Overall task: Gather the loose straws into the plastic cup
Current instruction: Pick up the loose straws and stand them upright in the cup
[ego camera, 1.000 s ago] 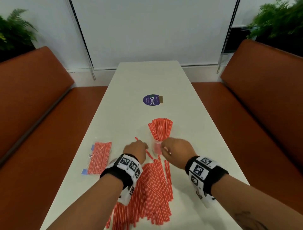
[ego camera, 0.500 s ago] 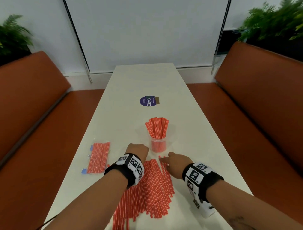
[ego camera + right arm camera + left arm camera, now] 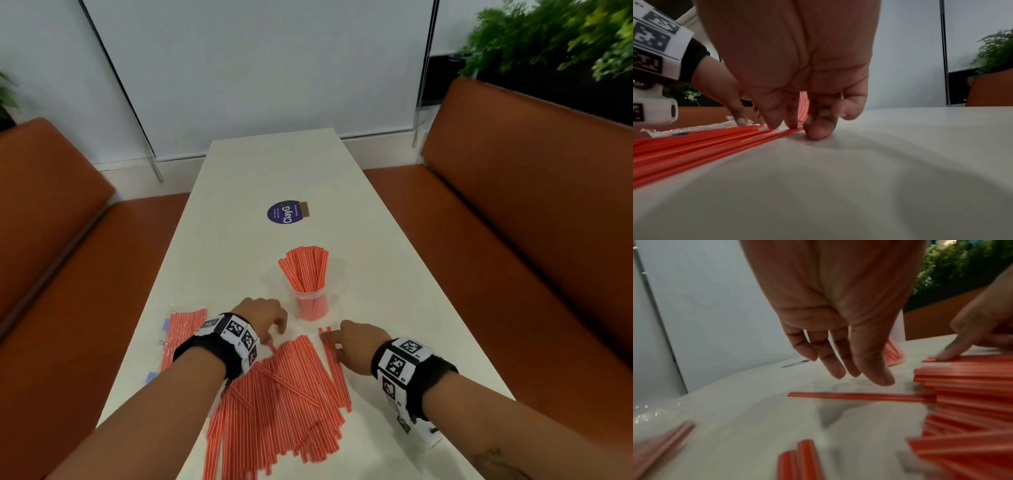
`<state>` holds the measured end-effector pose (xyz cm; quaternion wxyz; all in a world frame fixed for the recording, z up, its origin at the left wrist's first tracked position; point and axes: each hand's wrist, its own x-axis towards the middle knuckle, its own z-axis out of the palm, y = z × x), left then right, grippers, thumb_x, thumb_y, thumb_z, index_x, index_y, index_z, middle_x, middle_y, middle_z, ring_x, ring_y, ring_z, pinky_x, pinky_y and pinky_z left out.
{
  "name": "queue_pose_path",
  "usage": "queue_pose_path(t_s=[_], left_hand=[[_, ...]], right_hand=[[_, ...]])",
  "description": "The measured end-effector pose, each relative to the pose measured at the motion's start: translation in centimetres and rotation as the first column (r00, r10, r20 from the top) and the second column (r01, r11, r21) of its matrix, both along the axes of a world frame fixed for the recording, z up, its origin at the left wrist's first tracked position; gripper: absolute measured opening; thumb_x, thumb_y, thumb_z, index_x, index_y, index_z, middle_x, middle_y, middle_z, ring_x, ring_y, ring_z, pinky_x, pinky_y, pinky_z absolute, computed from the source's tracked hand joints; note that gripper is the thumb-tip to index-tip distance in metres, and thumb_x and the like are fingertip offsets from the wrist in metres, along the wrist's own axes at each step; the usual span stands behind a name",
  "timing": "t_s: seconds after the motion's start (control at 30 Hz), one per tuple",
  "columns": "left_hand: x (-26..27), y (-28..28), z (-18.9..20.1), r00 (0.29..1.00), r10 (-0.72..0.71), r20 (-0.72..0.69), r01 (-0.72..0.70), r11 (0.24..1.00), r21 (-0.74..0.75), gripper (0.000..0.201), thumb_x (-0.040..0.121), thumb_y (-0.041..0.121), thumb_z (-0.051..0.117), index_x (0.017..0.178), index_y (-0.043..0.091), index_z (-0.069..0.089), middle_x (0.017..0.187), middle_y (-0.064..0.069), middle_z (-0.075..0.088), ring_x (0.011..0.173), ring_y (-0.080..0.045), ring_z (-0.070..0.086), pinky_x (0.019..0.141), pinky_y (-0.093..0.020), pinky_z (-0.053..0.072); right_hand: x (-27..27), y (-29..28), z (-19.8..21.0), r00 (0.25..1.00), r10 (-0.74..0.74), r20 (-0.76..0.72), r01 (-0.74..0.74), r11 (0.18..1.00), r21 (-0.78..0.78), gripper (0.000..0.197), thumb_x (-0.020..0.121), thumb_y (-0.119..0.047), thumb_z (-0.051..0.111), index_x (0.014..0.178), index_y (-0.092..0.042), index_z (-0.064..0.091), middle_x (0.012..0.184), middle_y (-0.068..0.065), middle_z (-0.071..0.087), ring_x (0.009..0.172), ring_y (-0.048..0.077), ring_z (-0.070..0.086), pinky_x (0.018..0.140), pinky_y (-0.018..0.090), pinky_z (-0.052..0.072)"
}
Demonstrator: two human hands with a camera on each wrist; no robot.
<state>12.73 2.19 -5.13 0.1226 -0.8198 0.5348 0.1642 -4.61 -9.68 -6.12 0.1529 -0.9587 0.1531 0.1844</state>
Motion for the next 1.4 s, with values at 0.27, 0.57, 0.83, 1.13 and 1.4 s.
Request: queue_pose_path(t_s=[0.27, 0.57, 0.83, 1.13, 1.4], left_hand=[[0.1, -0.1, -0.4, 0.998, 0.022, -0.055, -0.019, 0.999, 0.049, 0.025, 0.081, 0.007, 0.06, 0.065, 0.025, 0.055, 0.101, -0.003, 0.072, 0.078, -0.01, 0.061, 0.079, -0.023, 0.045], [-0.1, -0.1, 2.2, 0.992, -0.03, 0.121, 0.026, 0.999, 0.029, 0.016, 0.091, 0.011, 0.045, 0.1, 0.015, 0.058, 0.101, -0.001, 0.07, 0.075, -0.016, 0.051, 0.074, -0.025, 0.039], [-0.6, -0.6, 8.8, 0.912, 0.165, -0.375, -0.338, 0.821, -0.461, 0.027, 0.087, 0.014, 0.06, 0.069, 0.03, 0.048, 0.08, 0.011, 0.059, 0.081, -0.013, 0.055, 0.076, -0.024, 0.04], [-3.6, -2.7, 7.7, 0.882, 0.242, -0.404, -0.467, 0.569, -0.678, 0.017, 0.089, 0.014, 0.058, 0.105, 0.018, 0.056, 0.107, 0.003, 0.058, 0.089, -0.015, 0.061, 0.081, -0.031, 0.05], [-3.8, -1.1, 4.0, 0.915, 0.382, -0.129, -0.395, 0.783, -0.481, 0.034, 0.092, 0.02, 0.054, 0.126, 0.019, 0.055, 0.134, -0.002, 0.051, 0.119, -0.021, 0.054, 0.102, -0.035, 0.041]], right_hand=[[0.2, 0.1, 0.5, 0.999, 0.015, -0.03, -0.015, 1.0, 0.004, 0.046, 0.098, -0.03, 0.035, 0.144, -0.035, 0.029, 0.129, 0.009, 0.049, 0.115, 0.028, 0.055, 0.095, 0.037, 0.047], [0.5, -0.3, 1.7, 0.969, -0.06, 0.241, 0.046, 0.997, 0.061, 0.035, 0.097, -0.03, 0.042, 0.13, -0.026, 0.053, 0.124, 0.002, 0.057, 0.108, 0.019, 0.059, 0.091, 0.029, 0.045], [3.7, 0.4, 5.4, 0.678, -0.451, 0.58, 0.063, 0.822, 0.566, 0.036, 0.088, -0.024, 0.062, 0.123, -0.019, 0.054, 0.093, -0.007, 0.053, 0.069, -0.003, 0.048, 0.068, 0.017, 0.044], [5.8, -1.9, 9.1, 0.279, -0.751, 0.599, 0.169, 0.652, 0.739, 0.021, 0.095, -0.021, 0.051, 0.086, -0.005, 0.062, 0.063, -0.004, 0.056, 0.054, 0.009, 0.049, 0.064, 0.03, 0.05], [6.8, -3.0, 6.2, 0.808, -0.343, 0.48, 0.333, 0.937, 0.11, 0.028, 0.097, -0.023, 0.045, 0.073, -0.01, 0.053, 0.074, 0.002, 0.053, 0.076, 0.022, 0.052, 0.066, 0.028, 0.038]])
